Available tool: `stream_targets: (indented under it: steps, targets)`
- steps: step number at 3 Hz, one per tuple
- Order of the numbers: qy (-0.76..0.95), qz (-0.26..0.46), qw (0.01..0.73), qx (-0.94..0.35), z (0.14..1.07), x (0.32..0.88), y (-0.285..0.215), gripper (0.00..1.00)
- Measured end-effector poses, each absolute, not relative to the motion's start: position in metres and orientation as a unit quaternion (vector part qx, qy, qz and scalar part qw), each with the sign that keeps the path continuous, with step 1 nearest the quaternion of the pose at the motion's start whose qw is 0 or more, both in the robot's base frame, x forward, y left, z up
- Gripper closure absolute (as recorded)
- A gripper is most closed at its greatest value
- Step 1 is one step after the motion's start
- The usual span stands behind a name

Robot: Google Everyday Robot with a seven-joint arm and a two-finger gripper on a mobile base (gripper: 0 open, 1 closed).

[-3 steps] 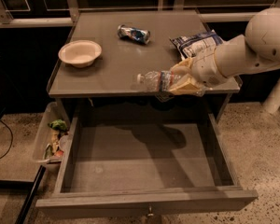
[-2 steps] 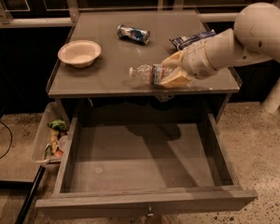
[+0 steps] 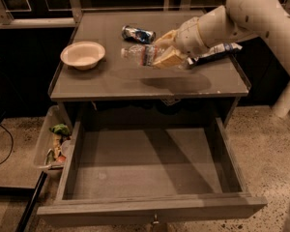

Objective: Pick water bottle from top drawer and place on counter

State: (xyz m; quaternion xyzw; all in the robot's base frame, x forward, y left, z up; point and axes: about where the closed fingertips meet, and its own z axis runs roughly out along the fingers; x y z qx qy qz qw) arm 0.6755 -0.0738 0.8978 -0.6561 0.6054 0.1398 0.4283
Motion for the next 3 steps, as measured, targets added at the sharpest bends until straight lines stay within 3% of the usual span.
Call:
stream_targets:
  steps: [3]
  targets:
    - [0.668, 0.181, 0.416, -0.590, 0.870, 0.731, -0.069, 1.00]
